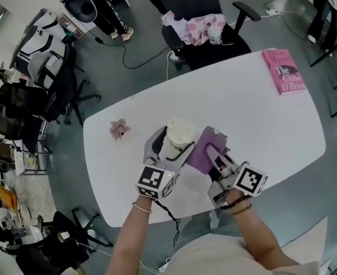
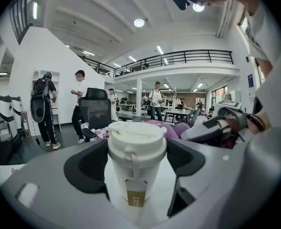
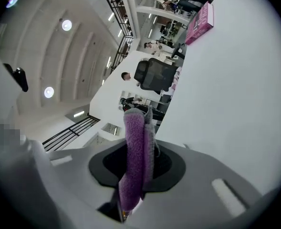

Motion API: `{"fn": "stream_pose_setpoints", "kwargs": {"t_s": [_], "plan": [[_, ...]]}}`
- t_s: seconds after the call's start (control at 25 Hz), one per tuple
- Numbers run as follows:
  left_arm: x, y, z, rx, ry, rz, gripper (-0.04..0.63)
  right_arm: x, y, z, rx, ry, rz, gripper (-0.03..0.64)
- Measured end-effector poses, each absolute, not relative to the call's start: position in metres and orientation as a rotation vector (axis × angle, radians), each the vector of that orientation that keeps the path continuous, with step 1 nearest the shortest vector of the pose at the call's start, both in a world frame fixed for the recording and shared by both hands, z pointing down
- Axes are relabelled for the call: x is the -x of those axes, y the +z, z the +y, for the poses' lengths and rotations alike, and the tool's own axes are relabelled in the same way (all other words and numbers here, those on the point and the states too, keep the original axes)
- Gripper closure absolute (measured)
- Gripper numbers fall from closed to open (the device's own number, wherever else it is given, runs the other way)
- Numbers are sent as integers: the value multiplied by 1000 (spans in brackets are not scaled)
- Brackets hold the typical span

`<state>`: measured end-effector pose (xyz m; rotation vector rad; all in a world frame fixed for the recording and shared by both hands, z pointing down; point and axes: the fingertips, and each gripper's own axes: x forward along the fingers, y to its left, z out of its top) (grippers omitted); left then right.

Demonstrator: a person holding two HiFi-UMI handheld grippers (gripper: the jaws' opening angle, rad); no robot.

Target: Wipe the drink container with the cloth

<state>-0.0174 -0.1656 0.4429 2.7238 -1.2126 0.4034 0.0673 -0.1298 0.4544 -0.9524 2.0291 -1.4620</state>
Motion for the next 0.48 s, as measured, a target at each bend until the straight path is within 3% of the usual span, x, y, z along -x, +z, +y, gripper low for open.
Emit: {"fn": "stream_pose_setpoints", "kwargs": {"t_s": [0.48], "plan": [[19,445,-165,-2727,391,-1208,209,-51,466,-134,946,-1451,1997,548]]}}
